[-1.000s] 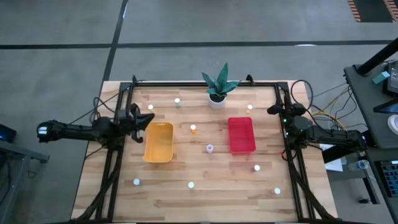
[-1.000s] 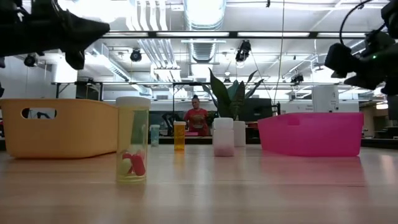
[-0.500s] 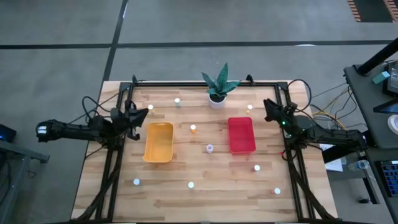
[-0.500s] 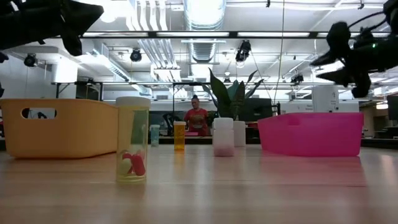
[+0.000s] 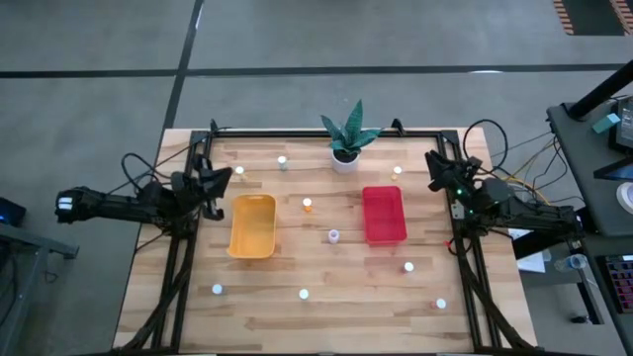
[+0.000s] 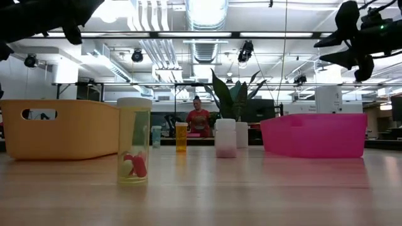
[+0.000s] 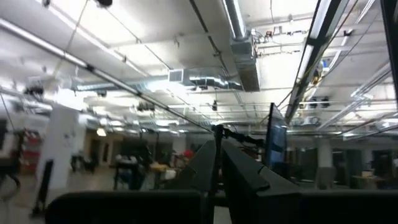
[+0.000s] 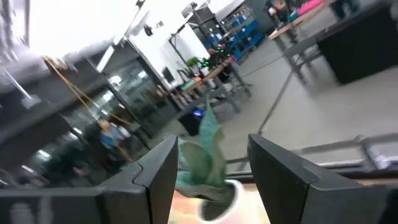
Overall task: Pick and place medicine bottles into bin by pill shape (circle, oval)
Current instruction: Put the transparent capsule bottle into the red bin
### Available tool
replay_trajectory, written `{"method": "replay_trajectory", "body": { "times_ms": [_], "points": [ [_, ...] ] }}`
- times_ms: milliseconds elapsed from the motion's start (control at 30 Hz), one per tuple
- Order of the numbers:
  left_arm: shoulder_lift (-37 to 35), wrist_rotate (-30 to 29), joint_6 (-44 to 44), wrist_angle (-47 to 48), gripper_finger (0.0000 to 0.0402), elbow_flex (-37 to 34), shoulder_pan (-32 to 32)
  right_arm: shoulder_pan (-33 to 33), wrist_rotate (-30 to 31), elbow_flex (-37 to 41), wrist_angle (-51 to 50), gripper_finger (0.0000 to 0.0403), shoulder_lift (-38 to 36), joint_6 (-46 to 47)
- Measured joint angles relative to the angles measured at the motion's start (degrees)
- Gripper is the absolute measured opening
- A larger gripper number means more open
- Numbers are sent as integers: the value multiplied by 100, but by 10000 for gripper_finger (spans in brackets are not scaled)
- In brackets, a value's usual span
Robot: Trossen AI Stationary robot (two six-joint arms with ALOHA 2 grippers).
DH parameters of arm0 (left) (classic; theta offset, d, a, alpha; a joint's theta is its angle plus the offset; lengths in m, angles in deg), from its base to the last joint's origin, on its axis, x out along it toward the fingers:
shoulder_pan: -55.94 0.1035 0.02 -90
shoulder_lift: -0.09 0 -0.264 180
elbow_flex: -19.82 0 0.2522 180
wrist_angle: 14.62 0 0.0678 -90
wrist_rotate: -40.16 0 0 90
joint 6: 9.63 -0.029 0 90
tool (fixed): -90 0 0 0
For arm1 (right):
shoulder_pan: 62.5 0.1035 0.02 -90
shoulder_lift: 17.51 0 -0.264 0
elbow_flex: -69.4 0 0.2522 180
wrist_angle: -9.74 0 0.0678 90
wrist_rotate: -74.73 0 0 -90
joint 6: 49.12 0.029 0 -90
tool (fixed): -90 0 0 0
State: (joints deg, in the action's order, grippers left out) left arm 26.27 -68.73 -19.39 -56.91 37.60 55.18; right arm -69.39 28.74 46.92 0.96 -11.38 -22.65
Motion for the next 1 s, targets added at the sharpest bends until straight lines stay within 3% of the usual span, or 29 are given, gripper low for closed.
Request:
{"method": "replay_trajectory", "body": {
  "times_ms": [233, 467, 733, 1000],
  "points": [
    [-20, -2, -880, -75, 8, 0, 0, 0, 27, -9, 15, 185, 2, 289],
    [-20, -4, -1059, -167, 8, -3, 0, 0, -1244, -243, 465, 177, 407, 109],
    [-20, -4, -1041, -211, 8, -42, 0, 47, -2276, -1229, 501, 157, 1869, -391],
    [-6, -4, -1014, -225, 8, -57, -2, 378, -2348, -2469, -69, 155, 3592, -1031]
  ]
}}
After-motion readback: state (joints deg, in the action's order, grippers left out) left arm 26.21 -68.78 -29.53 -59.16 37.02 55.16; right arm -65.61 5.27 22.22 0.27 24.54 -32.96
